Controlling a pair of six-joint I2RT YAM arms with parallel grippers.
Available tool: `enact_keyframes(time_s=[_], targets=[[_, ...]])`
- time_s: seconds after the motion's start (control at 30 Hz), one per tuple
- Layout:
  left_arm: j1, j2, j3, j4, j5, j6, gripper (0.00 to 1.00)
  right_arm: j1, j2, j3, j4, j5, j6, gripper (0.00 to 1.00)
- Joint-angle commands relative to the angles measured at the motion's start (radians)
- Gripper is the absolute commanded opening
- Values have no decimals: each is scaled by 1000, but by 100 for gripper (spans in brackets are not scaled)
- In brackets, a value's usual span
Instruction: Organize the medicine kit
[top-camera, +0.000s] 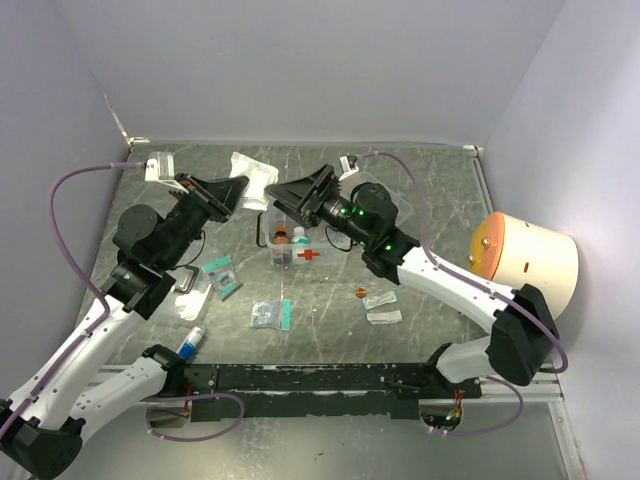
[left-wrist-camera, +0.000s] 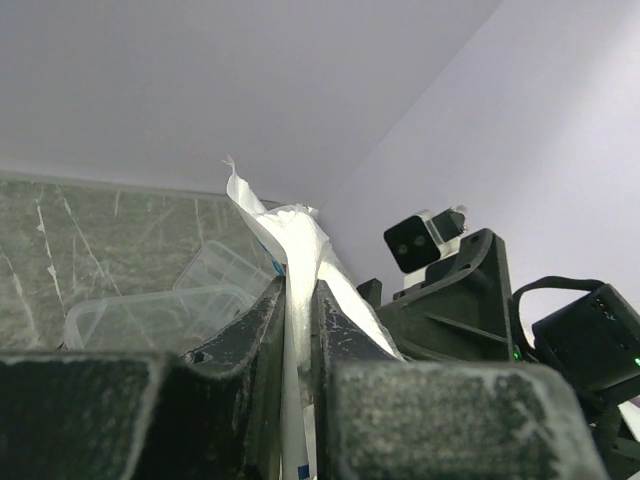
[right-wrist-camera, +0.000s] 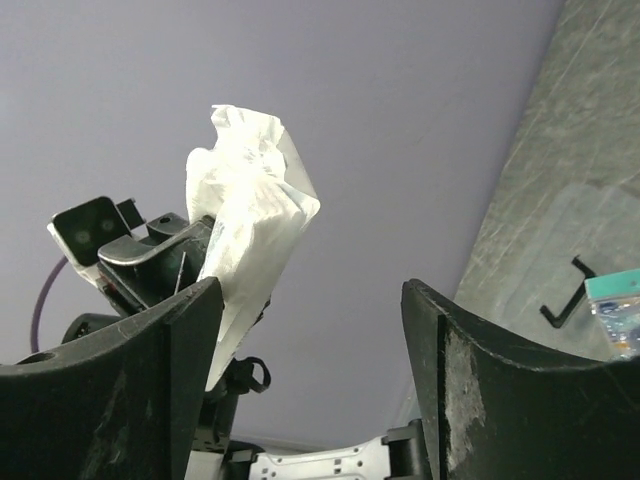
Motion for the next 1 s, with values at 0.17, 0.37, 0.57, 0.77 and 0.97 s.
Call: enact_keyframes(time_s=[0.17, 0.37, 0.57, 0.77, 0.97], targets=[[-3, -32, -46, 85, 24, 18, 22, 3, 87, 4, 330, -107, 179, 65], [-3, -45, -51, 80, 16, 26, 22, 10, 113, -15, 325, -107, 188, 62], [-3, -67, -78, 89, 17, 16, 28, 10, 133, 38, 249, -93, 143, 30], [-3, -93, -78, 15, -44, 20, 52, -1, 122, 28, 219, -69, 79, 5], [-3, -144, -9, -248, -276, 54, 78, -63, 60, 28, -39, -63, -160, 3]])
